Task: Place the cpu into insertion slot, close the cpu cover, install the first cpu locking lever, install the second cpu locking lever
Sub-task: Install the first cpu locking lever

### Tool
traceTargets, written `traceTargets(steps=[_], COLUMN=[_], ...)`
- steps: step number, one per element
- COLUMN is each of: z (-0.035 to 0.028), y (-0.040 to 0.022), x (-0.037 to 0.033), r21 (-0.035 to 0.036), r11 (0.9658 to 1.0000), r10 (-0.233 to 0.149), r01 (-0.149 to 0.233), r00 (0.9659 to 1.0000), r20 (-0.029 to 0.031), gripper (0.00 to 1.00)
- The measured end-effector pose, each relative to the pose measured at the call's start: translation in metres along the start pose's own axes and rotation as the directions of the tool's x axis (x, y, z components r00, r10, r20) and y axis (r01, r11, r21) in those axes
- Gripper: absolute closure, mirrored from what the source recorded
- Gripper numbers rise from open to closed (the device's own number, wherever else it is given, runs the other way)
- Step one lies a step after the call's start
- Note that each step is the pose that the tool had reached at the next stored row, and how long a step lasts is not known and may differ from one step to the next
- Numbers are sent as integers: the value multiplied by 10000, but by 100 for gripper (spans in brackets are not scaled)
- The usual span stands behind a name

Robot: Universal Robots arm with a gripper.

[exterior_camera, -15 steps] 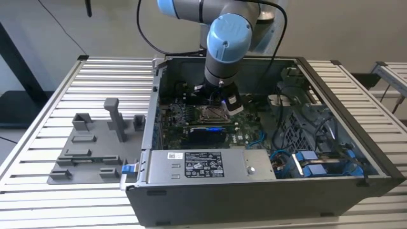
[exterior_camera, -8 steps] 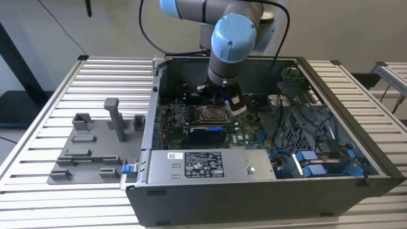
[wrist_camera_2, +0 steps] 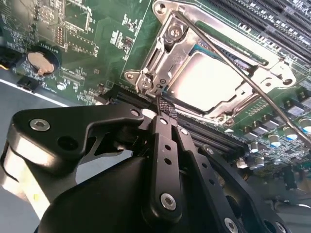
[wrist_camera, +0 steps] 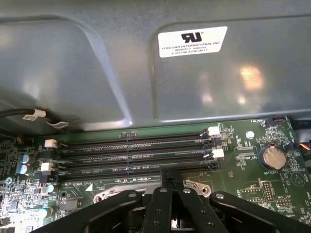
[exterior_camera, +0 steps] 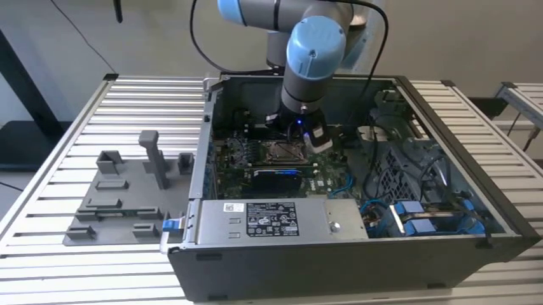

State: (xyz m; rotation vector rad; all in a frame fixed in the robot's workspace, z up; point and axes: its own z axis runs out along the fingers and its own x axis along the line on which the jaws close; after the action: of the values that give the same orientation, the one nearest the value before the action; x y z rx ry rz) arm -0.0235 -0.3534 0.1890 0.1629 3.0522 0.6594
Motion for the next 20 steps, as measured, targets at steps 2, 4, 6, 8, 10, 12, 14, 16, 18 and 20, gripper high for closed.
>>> traceTargets(steps=[2,4,6,8,10,12,14,16,18,20], z=[14,22,3,-60,-112,-125,-130,-134,-137,-137], y=[19,33,40,62,72,65,55,46,37,34], x=[0,1,2,9,49,136,224,314,403,432], r21=[3,1,-25,-52,-62,-66,-66,-68,-71,-71], r11=[10000,10000,10000,10000,10000,10000,10000,10000,10000,10000], r10=[-4,-4,-7,-8,-9,-12,-19,-29,-42,-49], r01=[4,4,7,8,9,12,19,29,42,49], r00=[10000,10000,10000,10000,10000,10000,10000,10000,10000,10000], r20=[6,4,0,-1,-5,2,20,41,67,76], gripper=[89,89,89,89,89,89,89,89,89,89])
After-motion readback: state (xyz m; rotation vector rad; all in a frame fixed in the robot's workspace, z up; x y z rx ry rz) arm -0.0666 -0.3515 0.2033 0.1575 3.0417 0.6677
